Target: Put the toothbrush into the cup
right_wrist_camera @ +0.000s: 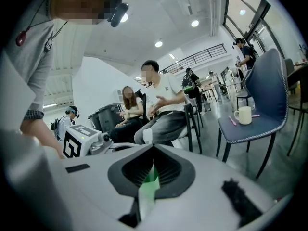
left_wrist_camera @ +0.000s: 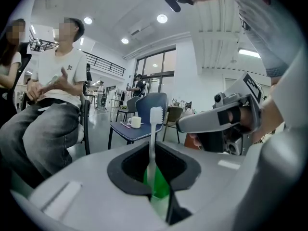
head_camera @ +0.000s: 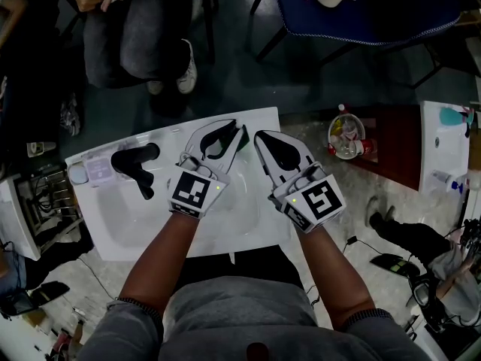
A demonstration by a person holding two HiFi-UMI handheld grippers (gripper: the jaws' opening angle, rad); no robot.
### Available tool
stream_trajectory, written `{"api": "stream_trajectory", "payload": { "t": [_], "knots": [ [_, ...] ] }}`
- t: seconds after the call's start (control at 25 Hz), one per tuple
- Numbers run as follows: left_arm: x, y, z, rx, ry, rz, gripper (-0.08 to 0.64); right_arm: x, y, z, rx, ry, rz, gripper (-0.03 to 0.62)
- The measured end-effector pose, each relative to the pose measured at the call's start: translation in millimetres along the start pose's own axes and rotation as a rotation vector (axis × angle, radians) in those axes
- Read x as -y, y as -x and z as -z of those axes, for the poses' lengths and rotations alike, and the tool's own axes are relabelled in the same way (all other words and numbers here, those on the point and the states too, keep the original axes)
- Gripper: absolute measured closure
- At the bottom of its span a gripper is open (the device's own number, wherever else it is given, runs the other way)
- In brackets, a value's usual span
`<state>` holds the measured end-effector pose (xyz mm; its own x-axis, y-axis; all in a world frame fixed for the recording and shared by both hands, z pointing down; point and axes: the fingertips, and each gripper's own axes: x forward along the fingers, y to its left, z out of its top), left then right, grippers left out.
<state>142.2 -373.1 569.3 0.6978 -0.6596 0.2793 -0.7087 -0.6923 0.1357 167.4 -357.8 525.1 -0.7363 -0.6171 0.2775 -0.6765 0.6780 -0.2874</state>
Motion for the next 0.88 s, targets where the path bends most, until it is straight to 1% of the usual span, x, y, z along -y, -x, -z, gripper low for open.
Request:
{"api": "stream_trajectory", "payload": {
  "t": [0.08, 0.16, 0.24, 0.4, 0.52, 0.64, 0.72, 0.76, 0.88],
  "knots": [
    [0, -1, 0, 0.003, -0.003, 0.01, 0.515, 0, 0, 1, -0.001, -0.001, -0.001, 0.578],
    [0, -1, 1, 0.002, 0.0, 0.019, 0.485, -1, -1, 2, 0.0, -0.001, -0.003, 0.578],
    [0, 0, 1, -0.006, 0.02, 0.016, 0.443, -3, 0, 1, 0.001, 0.001, -0.004, 0.578],
    [3, 6, -4, 0.003, -0.007, 0.02, 0.413, -6, 4, -5, 0.009, 0.006, -0.002, 0.578],
    [6, 13, -18, 0.016, -0.014, 0.015, 0.413, -9, 10, -13, 0.023, 0.014, -0.003, 0.578],
    [14, 24, -38, 0.025, 0.008, 0.006, 0.413, -15, 19, -25, 0.036, 0.027, -0.007, 0.578],
    [21, 31, -49, 0.039, -0.02, 0.013, 0.413, -21, 26, -34, 0.046, 0.039, -0.019, 0.578],
    [25, 35, -55, 0.045, -0.022, 0.012, 0.413, -25, 30, -39, 0.048, 0.047, -0.026, 0.578],
    [38, 51, -78, 0.062, 0.006, -0.01, 0.416, -36, 44, -55, 0.058, 0.07, -0.051, 0.578]
  ]
}}
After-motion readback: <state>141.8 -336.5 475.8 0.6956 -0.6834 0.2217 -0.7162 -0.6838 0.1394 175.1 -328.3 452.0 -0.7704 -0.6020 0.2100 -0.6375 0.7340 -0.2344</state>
